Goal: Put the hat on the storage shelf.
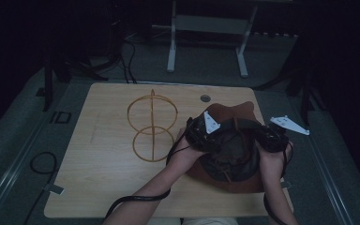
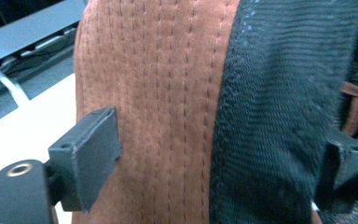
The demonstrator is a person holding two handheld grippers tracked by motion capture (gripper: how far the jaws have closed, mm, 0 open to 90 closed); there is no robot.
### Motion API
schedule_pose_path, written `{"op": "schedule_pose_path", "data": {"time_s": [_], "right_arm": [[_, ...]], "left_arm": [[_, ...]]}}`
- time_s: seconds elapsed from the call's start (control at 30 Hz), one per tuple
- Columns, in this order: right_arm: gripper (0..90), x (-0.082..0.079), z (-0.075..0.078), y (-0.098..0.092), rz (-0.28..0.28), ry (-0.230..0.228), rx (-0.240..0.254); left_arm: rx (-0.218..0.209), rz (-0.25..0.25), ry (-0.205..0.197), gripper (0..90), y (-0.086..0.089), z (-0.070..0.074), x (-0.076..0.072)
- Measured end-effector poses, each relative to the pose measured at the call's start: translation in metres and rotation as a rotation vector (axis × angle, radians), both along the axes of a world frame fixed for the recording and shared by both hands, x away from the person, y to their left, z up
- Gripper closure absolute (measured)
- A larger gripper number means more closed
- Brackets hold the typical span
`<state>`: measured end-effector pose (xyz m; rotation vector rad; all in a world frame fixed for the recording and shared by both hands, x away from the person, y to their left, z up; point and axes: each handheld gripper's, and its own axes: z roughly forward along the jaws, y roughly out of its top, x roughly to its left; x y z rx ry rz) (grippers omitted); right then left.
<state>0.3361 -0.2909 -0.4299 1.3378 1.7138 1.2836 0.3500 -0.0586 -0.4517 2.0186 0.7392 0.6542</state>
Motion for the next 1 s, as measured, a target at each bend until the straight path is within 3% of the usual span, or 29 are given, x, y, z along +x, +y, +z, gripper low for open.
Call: {"op": "schedule_pose_path", "data": {"time_s": [0.13,0.23,0.27,0.3,0.33,0.4,0.47,0.73,0.87,0.93,1.0], "right_arm": [[84.3,-0.002,-0.001,0.0,0.012,0.005,-0.001],[84.3,-0.003,-0.002,0.0,0.019,0.009,0.006],[84.3,-0.003,-0.002,0.001,0.021,0.01,0.004],[84.3,-0.005,-0.004,0.005,0.023,0.011,-0.01],[84.3,-0.005,-0.005,0.006,0.023,0.013,-0.011],[84.3,-0.004,-0.007,0.006,0.028,0.023,-0.004],[84.2,-0.005,-0.009,0.006,0.032,0.023,-0.006],[83.2,-0.01,-0.005,0.006,0.049,0.024,-0.015],[73.5,-0.014,-0.003,0.002,0.097,0.022,-0.005],[59.3,-0.02,-0.002,-0.002,0.145,0.037,-0.001],[53.6,-0.024,-0.001,-0.004,0.18,0.044,-0.004]], "left_arm": [[0.052,0.055,-0.013,22.8,-0.007,-0.006,0.003],[0.078,0.079,-0.017,41.3,-0.009,-0.009,0.005],[0.078,0.092,-0.007,41.3,-0.01,-0.01,0.006],[0.064,0.11,0.021,63.3,-0.01,-0.011,0.008],[0.064,0.11,0.021,72.6,-0.01,-0.011,0.008],[0.073,0.124,-0.003,82.9,-0.011,-0.009,0.006],[0.074,0.125,-0.014,86.6,-0.009,-0.006,0.006],[0.07,0.104,-0.025,87.5,-0.005,0.003,0.005],[0.058,0.099,-0.032,87.8,0.0,0.008,0.004],[0.061,0.1,-0.051,87.7,0.004,0.013,0.002],[0.054,0.101,-0.054,87.8,0.008,0.017,0.002]]}}
